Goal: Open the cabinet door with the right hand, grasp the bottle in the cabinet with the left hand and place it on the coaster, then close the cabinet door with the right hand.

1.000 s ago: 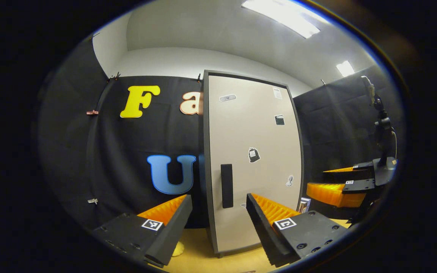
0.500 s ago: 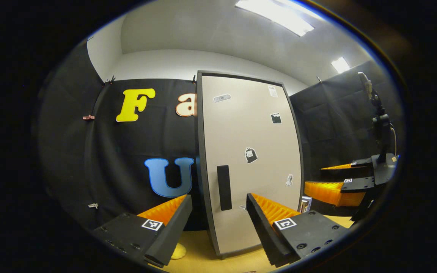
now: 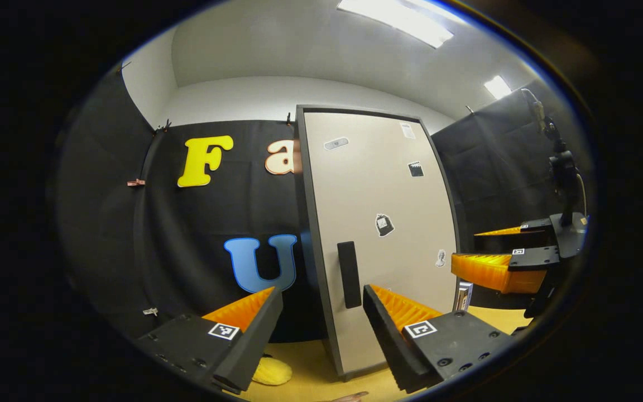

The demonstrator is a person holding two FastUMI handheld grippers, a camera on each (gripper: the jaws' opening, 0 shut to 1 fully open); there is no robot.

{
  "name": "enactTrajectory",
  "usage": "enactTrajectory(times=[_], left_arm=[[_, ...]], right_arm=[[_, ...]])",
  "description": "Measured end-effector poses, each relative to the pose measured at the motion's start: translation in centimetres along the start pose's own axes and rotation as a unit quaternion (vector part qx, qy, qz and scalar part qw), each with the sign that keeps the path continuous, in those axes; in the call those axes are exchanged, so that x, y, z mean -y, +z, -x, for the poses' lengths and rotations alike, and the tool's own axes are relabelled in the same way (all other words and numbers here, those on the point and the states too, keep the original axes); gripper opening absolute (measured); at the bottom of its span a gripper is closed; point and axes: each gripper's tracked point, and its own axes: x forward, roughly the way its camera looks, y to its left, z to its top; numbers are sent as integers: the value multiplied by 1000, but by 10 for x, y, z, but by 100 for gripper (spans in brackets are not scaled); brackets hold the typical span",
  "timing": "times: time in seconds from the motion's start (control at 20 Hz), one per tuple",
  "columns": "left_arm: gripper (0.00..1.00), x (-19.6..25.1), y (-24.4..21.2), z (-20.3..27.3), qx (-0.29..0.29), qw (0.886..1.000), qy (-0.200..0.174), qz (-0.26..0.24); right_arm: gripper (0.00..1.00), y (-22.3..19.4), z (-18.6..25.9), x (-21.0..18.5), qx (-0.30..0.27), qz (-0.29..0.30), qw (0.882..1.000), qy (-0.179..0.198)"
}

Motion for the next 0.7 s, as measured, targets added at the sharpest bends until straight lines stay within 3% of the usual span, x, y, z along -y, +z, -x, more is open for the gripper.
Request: enactTrajectory(times=[0.15,0.7], left_arm=[[96,-14,-8,3,-9,1000,4,7],[96,-86,-35,14,-28,999,45,10]], right_arm=[[98,0,-7,-11,0,-2,1000,5],[98,-18,-70,-82,-23,-20,999,23]])
